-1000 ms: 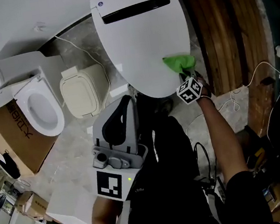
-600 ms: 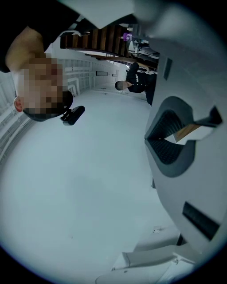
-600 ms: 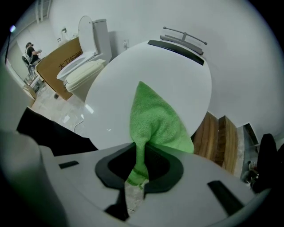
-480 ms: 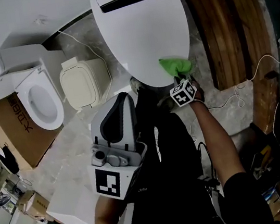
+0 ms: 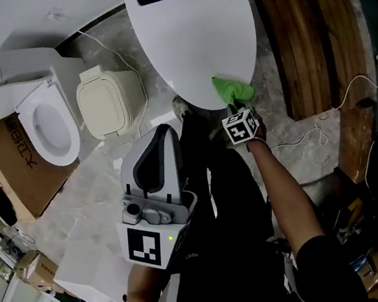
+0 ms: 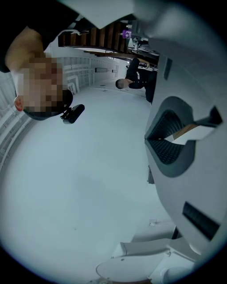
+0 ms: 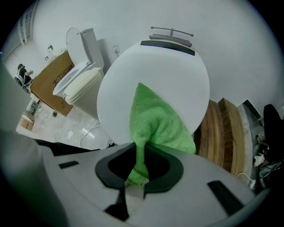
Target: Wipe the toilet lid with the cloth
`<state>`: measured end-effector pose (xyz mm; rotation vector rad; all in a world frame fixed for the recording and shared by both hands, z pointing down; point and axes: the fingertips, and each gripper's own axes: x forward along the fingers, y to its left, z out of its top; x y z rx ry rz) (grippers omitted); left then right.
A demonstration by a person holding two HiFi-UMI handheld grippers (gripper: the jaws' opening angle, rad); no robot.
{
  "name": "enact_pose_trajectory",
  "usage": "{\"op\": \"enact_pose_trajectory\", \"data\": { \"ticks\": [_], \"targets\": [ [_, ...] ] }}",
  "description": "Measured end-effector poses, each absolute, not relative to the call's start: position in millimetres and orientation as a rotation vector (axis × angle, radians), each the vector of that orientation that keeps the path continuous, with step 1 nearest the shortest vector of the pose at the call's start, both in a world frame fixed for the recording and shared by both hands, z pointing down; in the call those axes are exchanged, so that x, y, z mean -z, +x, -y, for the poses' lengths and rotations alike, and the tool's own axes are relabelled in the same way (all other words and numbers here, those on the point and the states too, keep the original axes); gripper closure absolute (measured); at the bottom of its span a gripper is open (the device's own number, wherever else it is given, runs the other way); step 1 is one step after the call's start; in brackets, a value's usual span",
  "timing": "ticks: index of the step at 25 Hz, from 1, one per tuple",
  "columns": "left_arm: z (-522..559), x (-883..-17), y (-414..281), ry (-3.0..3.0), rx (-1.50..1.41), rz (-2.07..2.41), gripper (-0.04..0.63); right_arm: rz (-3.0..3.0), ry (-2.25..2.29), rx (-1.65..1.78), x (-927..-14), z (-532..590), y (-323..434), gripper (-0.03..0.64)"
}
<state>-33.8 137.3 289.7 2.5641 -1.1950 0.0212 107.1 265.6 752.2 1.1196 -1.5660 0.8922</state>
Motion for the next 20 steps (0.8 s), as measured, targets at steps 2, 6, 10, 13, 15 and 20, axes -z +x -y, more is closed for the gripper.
{"op": "enact_pose_trajectory", "data": {
  "ticks": [2,6,10,13,15,20],
  "targets": [
    [-137,-289,-33,2.562,-0.017,1.198,0.594,1.57,1.118,-0.91,-752,-268,103,0.552],
    [-134,-291,-33,2.558,-0.023,1.203,0.594,1.619,1.053,-1.038,-752,-277,86,0.552],
    [-126,-291,-30,2.55,-0.019,1.21,0.592,1.692,0.973,-1.213,-741,-285,68,0.552],
    [-116,-295,-32,2.535,-0.025,1.213,0.594,1.762,0.985,-1.275,-724,-278,58,0.552],
    [-108,-298,-33,2.521,-0.025,1.216,0.594,1.827,0.992,-1.272,-708,-268,53,0.551],
    [-81,-302,-31,2.484,-0.01,1.206,0.594,1.977,1.121,-1.257,-659,-216,61,0.551]
  ]
}}
